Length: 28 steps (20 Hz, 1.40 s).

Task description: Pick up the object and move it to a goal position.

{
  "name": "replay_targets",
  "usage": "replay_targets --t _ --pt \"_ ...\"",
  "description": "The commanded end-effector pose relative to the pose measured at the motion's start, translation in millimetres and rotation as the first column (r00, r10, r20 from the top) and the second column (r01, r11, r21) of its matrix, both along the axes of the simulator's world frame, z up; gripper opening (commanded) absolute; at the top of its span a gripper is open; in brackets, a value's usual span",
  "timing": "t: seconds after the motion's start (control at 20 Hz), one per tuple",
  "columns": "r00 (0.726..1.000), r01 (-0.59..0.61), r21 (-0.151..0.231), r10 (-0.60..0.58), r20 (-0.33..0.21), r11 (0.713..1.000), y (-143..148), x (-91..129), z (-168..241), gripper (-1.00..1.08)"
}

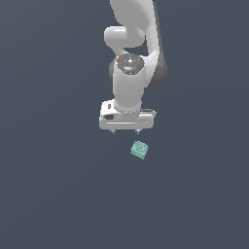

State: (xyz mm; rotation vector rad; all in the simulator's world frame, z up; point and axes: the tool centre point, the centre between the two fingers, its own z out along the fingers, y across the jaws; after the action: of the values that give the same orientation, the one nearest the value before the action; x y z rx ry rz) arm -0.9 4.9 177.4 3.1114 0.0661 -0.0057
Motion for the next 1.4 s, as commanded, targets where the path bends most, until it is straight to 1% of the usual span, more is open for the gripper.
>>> replay_targets --t 0.0,0.15,0.5,0.85,1.15,1.35 --pt "1.000 0.000 0.000 0.000 0.000 1.000 0.0 0.0 0.0 1.00" --pt "1.000 -0.006 -0.004 0.006 0.001 1.000 -2.1 0.4 -0.6 1.00" --pt "0.999 -0.033 -0.026 0.033 0.003 0.999 -15.1 2.8 -3.3 1.00" --pt "0.999 -0.049 -0.025 0.049 0.002 0.999 -13.4 3.0 -4.5 1.00" --pt "0.993 -0.121 -0.024 0.121 -0.002 0.992 -7.9 4.1 -10.2 1.00" --pt "0.980 -0.199 -0.021 0.199 -0.007 0.980 -1.5 5.2 -16.4 1.00"
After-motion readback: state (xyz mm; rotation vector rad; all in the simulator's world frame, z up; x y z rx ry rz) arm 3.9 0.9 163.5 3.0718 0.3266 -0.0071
